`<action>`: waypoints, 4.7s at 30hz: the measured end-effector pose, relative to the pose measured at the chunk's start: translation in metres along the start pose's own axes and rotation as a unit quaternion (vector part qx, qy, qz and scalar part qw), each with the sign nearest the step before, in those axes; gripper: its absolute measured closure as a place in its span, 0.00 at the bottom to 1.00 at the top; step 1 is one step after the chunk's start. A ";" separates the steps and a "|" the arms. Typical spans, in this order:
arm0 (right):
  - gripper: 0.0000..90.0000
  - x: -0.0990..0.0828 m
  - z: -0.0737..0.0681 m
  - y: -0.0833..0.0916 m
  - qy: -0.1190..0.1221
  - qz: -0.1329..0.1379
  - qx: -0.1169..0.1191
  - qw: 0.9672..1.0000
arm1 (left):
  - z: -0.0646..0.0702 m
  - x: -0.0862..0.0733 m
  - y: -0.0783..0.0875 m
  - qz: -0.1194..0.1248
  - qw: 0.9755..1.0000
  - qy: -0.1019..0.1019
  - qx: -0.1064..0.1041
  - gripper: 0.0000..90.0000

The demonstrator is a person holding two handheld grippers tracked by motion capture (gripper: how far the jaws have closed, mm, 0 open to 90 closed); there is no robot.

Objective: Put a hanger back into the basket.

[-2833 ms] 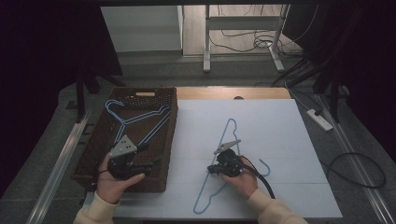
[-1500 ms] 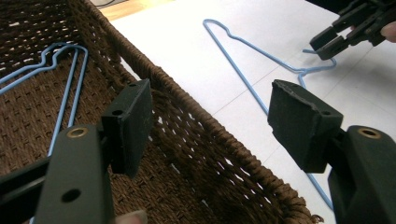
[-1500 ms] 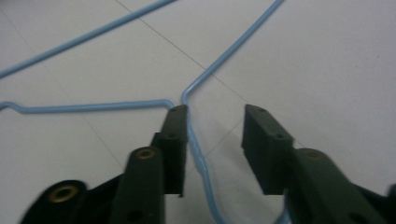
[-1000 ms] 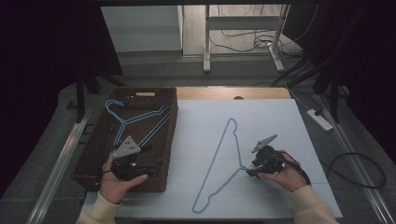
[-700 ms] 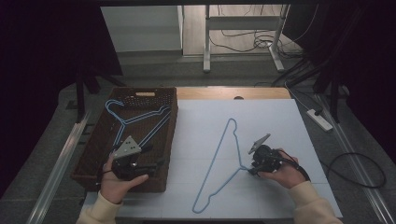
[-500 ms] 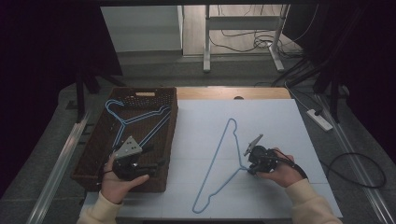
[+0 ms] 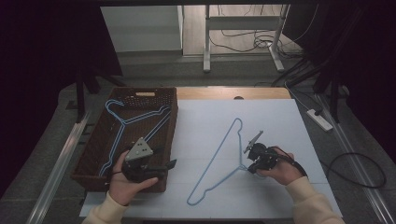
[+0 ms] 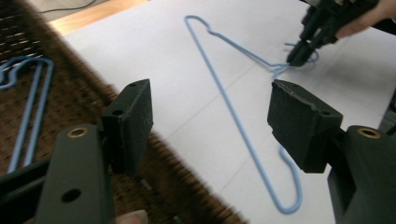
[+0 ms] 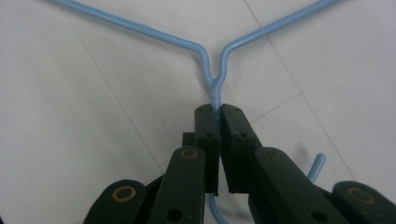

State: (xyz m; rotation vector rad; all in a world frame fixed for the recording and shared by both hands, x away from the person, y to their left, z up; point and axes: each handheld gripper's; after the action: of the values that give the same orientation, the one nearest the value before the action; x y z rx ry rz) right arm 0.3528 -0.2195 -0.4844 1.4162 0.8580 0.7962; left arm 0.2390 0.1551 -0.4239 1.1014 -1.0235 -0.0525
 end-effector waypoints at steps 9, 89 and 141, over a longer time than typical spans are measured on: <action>0.96 0.007 -0.002 0.015 -0.004 -0.011 -0.003 1.000 | 0.036 0.024 -0.030 -0.045 0.998 -0.041 -0.030 0.35; 0.40 -0.074 -0.055 0.034 0.001 0.414 0.013 0.910 | 0.040 0.052 -0.137 -0.094 0.991 0.023 -0.092 0.97; 0.37 -0.088 -0.023 -0.008 -0.090 0.357 -0.022 0.929 | -0.018 0.065 0.004 0.049 0.988 0.054 -0.135 0.97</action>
State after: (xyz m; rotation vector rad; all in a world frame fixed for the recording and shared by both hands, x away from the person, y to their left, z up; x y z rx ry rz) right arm 0.2898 -0.2853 -0.4894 1.7500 0.1551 1.1900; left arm 0.2868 0.1369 -0.3794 0.7990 -0.9414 -0.0506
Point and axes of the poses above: each handheld gripper's, and its own axes: y roughly backward along the jaws, x roughly out of its top, z roughly to its right, and after that the axes turned 15 degrees about -z, right-handed
